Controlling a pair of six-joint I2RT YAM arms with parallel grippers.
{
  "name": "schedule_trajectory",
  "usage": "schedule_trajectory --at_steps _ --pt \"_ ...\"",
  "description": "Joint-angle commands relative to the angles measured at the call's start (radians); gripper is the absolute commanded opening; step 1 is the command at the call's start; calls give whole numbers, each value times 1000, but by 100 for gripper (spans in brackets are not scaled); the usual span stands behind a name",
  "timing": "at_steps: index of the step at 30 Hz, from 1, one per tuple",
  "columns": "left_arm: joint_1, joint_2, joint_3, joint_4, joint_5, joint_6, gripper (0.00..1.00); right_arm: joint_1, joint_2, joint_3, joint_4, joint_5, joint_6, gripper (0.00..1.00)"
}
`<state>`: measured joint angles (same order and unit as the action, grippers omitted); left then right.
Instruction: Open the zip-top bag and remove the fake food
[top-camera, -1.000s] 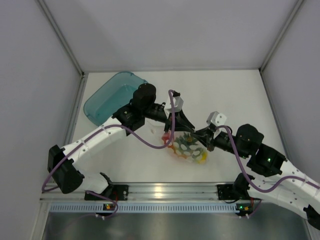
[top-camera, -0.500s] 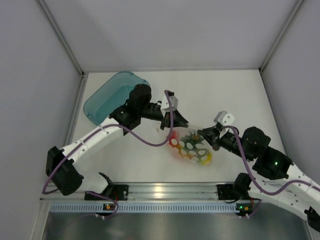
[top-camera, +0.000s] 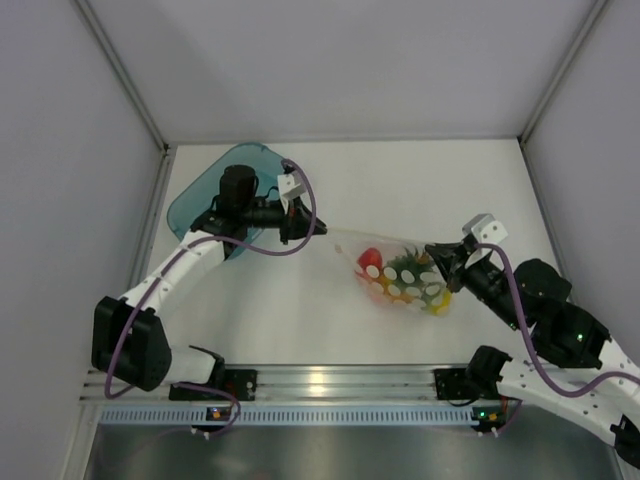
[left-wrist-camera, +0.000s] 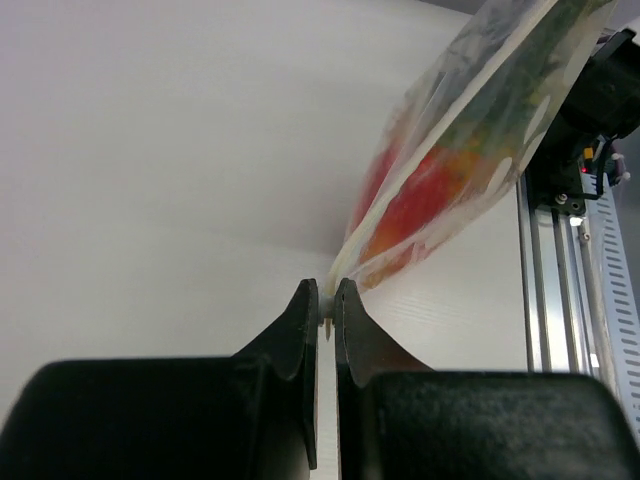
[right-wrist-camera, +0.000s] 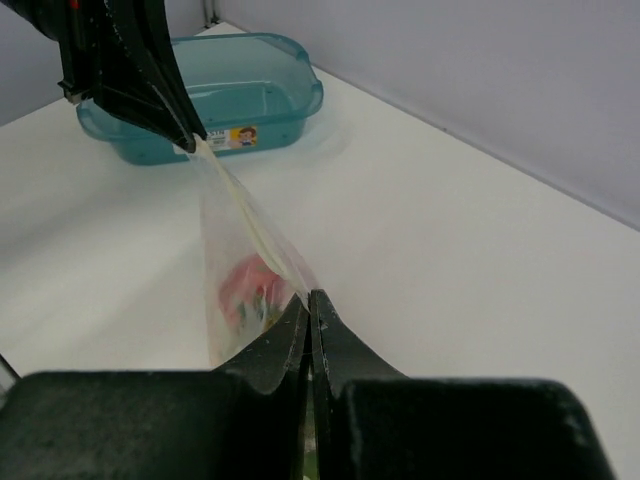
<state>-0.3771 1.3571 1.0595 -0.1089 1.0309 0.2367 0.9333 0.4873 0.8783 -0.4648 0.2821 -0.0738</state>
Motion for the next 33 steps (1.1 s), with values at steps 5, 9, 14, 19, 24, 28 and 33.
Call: schedule_trajectory --at_steps 5,9,14,19,24,28,33 --pt "69 -24 -59 35 -9 -11 0 -10 2 56 48 60 11 0" --pt "69 -39 -53 35 46 -27 0 -10 20 37 75 -4 14 0" --pt "9 -107 -29 37 95 -34 36 -11 34 -19 126 -138 -9 0" --pt "-143 -99 32 37 -52 -36 40 -11 36 -50 149 -201 -17 0" --pt "-224 -43 103 37 -111 -39 38 -10 48 -48 141 -261 -24 0" --pt "-253 -10 111 37 -28 -22 36 -10 53 -48 147 -244 -24 0" --pt "-253 -18 88 37 27 -8 35 -10 59 -44 143 -222 -23 0"
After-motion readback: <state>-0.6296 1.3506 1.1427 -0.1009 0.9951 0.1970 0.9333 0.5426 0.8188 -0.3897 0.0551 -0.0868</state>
